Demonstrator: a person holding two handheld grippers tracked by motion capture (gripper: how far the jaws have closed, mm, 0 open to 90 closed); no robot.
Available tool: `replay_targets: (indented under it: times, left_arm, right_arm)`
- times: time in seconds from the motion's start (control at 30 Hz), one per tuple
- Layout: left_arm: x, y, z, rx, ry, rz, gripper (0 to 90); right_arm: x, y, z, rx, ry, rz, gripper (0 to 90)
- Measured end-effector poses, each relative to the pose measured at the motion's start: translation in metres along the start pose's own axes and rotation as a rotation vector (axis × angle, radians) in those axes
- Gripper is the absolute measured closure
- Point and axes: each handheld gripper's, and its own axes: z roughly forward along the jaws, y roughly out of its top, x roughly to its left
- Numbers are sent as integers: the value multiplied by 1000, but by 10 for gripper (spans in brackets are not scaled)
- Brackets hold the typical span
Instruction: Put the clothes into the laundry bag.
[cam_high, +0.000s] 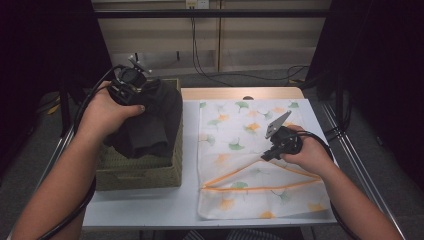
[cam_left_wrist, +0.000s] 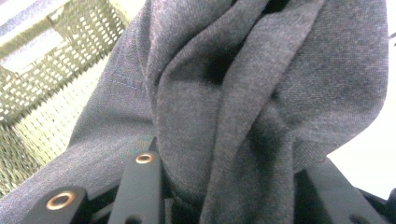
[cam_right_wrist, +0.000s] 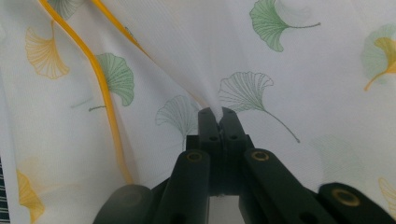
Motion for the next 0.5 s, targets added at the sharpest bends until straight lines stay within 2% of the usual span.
replay_targets:
  times: [0.03, 0.13, 0.17, 0.23, 0.27, 0.4, 0.43, 0.47, 0.5]
  left_arm:
    - [-1, 1, -3, 0, -1, 16, 601]
    - [-6, 5, -11, -34, -13, 11, 601]
    - [-7, 6, -14, -23, -23, 35, 601]
    - [-12, 9, -17, -32, -25, 48, 601]
    - [-15, 10, -18, -43, -27, 38, 601]
    - [-24, 15, -22, -36, -45, 76, 600]
    - [-28, 16, -21, -41, -49, 69, 599]
    - [-30, 18, -22, -29, -48, 92, 598]
    - [-34, 19, -22, -31, -47, 88, 598]
  right_arm:
    - [0, 0, 0, 0, 0, 1, 900]
    - [-1, -1, 1, -1, 1, -2, 900]
    - [-1, -1, 1, -3, 0, -1, 900]
    - [-1, -1, 1, -4, -1, 2, 900]
    - [-1, -1, 0, -6, -1, 4, 900]
    - [-1, -1, -2, -12, -5, -4, 900]
    - [-1, 0, -3, -9, -4, 0, 900]
    - [0, 0, -3, -12, -6, -1, 900]
    - [-1, 0, -3, -16, -10, -9, 900]
